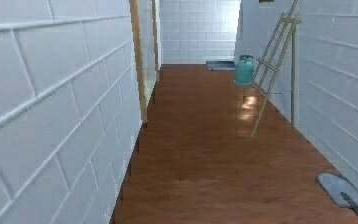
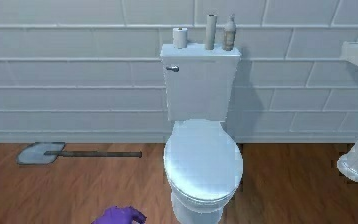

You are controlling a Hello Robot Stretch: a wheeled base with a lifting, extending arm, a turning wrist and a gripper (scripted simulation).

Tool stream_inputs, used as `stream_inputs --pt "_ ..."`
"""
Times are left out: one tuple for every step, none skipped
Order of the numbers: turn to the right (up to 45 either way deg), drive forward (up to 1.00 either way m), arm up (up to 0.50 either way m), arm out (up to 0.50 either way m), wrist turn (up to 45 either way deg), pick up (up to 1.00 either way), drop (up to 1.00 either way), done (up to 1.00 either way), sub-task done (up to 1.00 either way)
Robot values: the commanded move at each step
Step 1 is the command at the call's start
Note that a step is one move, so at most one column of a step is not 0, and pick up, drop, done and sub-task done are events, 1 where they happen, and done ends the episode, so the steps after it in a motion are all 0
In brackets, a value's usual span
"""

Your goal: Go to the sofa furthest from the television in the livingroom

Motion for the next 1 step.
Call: stream_inputs --pt "0.0 0.20 0.00 0.00 0.0 0.00 0.00 0.00 0.00"
